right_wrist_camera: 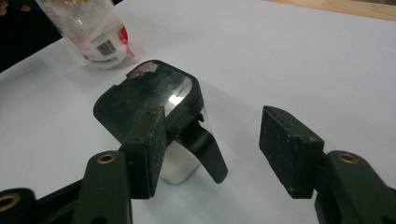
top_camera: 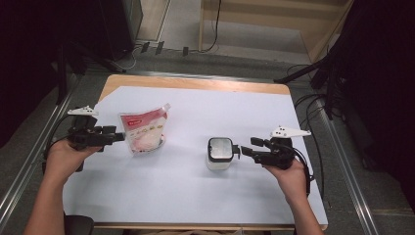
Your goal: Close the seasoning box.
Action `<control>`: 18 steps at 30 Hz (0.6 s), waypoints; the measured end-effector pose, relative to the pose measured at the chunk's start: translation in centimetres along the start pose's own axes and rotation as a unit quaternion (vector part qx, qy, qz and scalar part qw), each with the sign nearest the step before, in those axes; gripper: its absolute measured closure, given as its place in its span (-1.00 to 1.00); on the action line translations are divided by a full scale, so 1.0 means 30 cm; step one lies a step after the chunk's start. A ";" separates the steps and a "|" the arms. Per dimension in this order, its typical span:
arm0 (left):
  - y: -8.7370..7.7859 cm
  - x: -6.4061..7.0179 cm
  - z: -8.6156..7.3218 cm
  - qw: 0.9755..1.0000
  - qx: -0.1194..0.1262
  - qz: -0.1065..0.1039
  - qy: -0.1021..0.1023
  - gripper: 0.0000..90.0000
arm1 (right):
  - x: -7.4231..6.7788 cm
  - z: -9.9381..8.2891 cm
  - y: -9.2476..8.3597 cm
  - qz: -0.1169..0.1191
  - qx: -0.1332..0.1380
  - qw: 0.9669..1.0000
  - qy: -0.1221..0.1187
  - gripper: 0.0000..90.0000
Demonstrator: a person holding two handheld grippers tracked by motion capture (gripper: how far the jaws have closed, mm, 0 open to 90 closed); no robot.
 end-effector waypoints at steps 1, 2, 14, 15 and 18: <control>-0.001 0.000 -0.001 1.000 -0.002 -0.001 0.005 -0.07 | 0.008 -0.003 -0.003 -0.002 0.004 1.000 -0.001 -0.10; 0.000 0.001 0.000 1.000 -0.001 0.000 0.003 -0.07 | 0.015 -0.007 -0.007 -0.006 0.006 1.000 0.001 -0.11; 0.007 -0.006 -0.008 1.000 -0.001 0.000 0.002 -0.08 | 0.086 -0.039 -0.001 -0.043 0.004 0.999 0.009 -0.26; 0.007 -0.006 -0.008 1.000 -0.001 0.000 0.001 -0.09 | 0.090 -0.041 0.000 -0.046 0.002 0.999 0.009 -0.26; 0.007 -0.007 -0.010 1.000 -0.003 0.000 0.003 -0.09 | 0.092 -0.047 0.003 -0.049 0.001 0.999 0.008 -0.27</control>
Point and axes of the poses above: each handheld gripper's, and its own axes: y roughly forward along the jaws, z roughly out of its top, x roughly to its right, the point moved 8 cm from there along y, roughly forward along the jaws, and after that the axes turned 3 degrees about -x, right-handed, at the moved point
